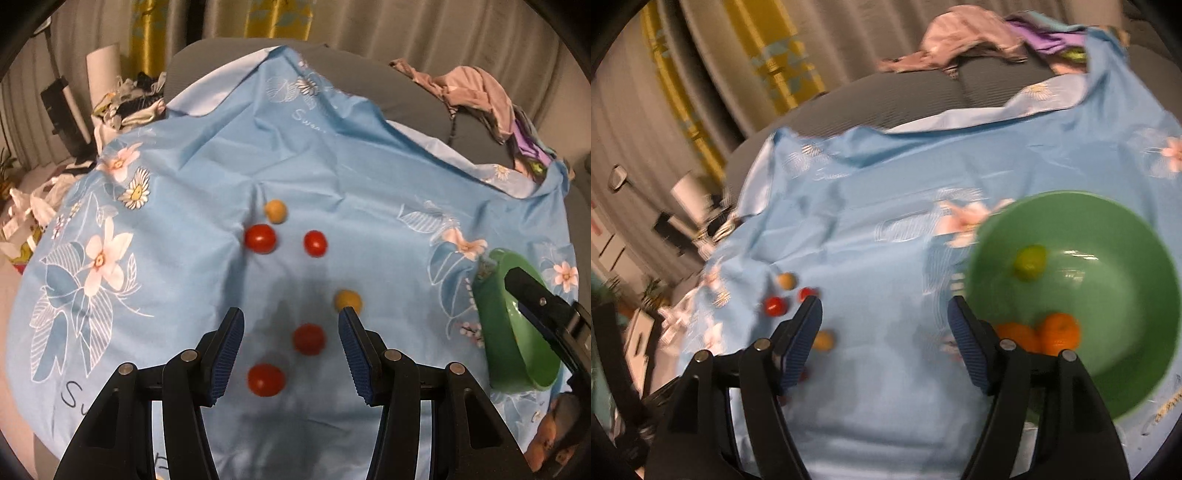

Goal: Organize fruits
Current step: 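Move right tool to a yellow cherry tomato while left tool approaches another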

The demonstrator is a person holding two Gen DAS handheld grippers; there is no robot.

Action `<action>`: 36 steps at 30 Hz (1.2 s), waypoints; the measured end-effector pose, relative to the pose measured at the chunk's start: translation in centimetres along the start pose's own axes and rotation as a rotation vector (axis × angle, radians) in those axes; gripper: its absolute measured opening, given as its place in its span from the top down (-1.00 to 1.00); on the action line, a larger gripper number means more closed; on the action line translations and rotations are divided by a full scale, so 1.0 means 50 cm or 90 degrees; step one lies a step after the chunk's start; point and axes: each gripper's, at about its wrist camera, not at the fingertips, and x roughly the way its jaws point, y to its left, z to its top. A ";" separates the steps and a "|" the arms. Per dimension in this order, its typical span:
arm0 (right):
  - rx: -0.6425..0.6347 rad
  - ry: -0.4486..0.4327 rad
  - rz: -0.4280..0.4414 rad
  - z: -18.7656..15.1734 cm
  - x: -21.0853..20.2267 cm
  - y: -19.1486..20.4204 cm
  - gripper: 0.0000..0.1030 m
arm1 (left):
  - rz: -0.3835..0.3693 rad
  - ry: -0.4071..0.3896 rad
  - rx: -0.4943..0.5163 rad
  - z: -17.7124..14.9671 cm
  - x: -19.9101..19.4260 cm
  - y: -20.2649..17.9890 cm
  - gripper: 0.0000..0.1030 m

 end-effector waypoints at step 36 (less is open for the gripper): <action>-0.083 0.211 0.048 -0.055 0.251 0.105 0.48 | 0.002 -0.002 -0.069 0.166 0.093 0.053 0.23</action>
